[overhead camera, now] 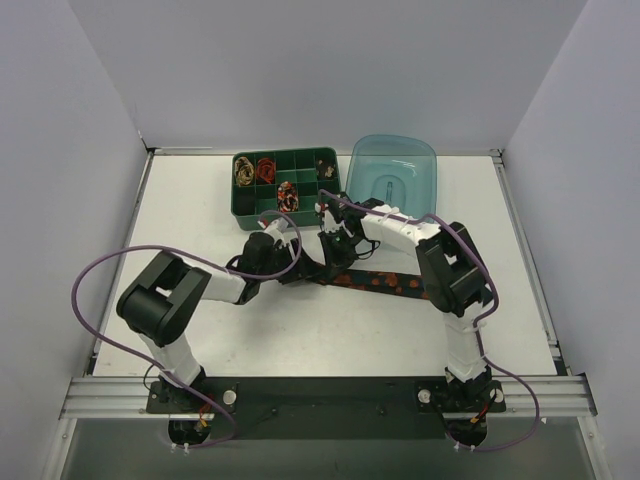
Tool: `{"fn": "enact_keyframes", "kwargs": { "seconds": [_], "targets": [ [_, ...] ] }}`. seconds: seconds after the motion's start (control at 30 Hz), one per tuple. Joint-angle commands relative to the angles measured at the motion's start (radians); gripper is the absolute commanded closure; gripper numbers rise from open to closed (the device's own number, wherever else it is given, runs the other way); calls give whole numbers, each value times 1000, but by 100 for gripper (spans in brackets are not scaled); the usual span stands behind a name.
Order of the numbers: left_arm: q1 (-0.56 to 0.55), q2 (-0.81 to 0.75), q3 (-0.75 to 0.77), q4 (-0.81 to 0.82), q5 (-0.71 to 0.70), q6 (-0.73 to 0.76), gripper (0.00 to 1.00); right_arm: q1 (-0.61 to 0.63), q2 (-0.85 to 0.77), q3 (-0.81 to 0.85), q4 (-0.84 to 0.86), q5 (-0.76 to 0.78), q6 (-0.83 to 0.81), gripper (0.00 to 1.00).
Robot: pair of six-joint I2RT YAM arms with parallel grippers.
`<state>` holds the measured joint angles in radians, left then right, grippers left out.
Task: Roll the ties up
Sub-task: Roll the tie at the center of the board.
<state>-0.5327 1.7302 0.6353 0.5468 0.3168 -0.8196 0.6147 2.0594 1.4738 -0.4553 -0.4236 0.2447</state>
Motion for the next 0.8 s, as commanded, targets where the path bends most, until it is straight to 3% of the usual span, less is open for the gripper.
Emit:
{"fn": "enact_keyframes", "kwargs": {
  "seconds": [0.0,0.17,0.43,0.77],
  "targets": [
    [7,46,-37,145,8,-10,37,-6,38,8,-10,20,-8,100],
    [7,28,-54,188,-30,-1,47,-9,39,6,-2,16,-10,100],
    [5,-9,78,-13,-24,69,70,-9,56,31,-2,22,-7,100],
    [-24,-118,165,-247,-65,158,74,-6,102,80,1,14,2,100]
  ]
}}
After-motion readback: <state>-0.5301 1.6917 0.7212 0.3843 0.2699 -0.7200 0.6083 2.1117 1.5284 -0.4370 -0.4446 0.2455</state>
